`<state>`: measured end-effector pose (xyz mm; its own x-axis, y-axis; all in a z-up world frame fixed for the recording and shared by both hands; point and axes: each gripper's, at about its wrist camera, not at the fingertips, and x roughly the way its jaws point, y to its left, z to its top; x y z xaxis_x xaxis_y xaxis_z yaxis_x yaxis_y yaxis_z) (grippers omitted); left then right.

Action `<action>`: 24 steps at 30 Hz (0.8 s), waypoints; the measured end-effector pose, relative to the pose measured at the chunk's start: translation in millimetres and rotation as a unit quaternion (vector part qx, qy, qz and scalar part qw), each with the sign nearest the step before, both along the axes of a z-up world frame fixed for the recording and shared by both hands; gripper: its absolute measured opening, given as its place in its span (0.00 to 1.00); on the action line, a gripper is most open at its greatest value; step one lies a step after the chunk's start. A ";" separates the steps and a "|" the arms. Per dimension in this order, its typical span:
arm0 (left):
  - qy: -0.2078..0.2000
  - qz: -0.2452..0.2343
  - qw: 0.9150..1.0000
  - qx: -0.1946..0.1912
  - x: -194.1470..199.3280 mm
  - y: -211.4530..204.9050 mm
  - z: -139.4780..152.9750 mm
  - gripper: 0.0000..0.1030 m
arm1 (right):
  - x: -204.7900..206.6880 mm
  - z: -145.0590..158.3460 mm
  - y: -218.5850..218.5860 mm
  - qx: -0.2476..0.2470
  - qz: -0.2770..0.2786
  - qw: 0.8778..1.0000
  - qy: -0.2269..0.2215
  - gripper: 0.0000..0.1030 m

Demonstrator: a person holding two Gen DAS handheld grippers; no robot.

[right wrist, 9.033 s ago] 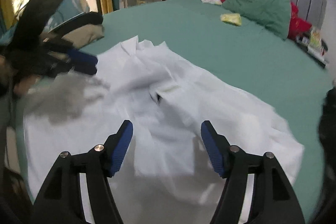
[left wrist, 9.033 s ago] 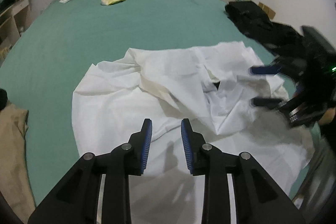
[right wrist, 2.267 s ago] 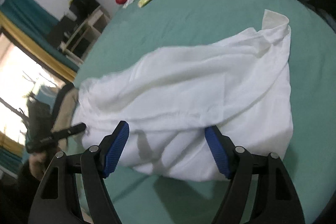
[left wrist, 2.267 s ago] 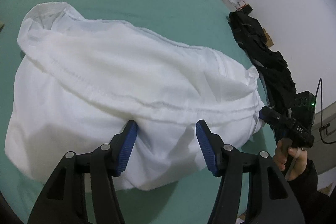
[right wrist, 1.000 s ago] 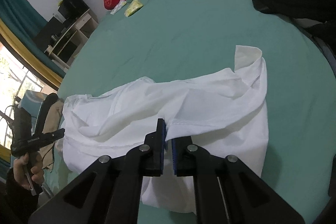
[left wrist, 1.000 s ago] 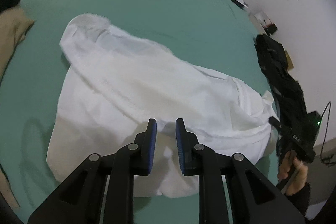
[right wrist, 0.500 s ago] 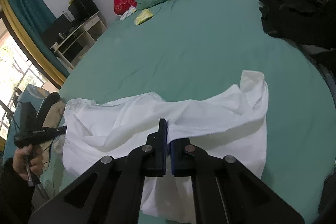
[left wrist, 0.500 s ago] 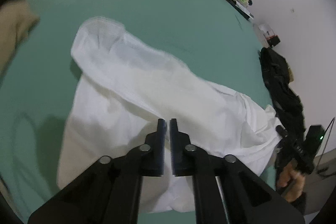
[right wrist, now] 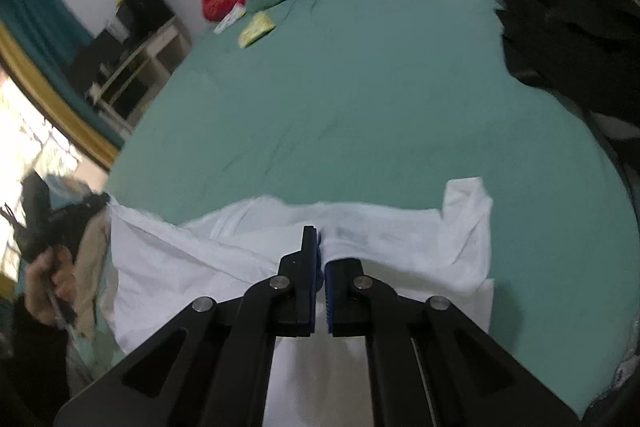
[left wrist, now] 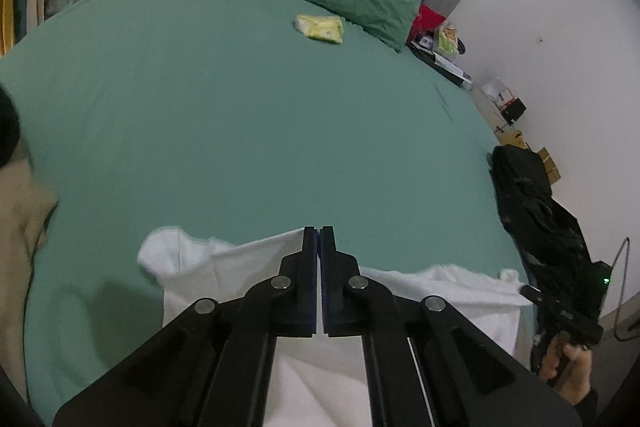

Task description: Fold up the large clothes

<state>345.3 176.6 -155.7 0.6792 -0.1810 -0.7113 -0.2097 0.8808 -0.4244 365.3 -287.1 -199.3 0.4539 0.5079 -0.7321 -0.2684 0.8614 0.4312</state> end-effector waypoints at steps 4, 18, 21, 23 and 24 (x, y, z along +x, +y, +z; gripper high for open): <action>-0.002 0.023 0.999 0.045 20.2 2.7 0.8 0.02 | 22.1 3.2 -8.1 -0.011 -0.011 1.000 -0.009 0.11; 0.091 0.028 0.993 0.072 -60.4 22.1 -27.7 0.49 | -15.1 17.5 -47.4 -0.088 -0.067 0.993 -0.038 0.99; 0.122 0.035 0.989 0.071 -102.5 21.6 -43.7 0.50 | -60.9 -4.5 -62.2 -0.042 -0.086 0.995 0.001 0.99; 0.138 0.032 0.987 0.069 -119.9 20.7 -54.9 0.50 | -83.0 -22.4 -62.3 -0.044 -0.086 0.995 0.021 0.98; 0.151 0.032 0.986 0.069 -129.5 19.3 -61.6 0.50 | -91.4 -32.6 -61.3 -0.048 -0.084 0.995 0.035 0.97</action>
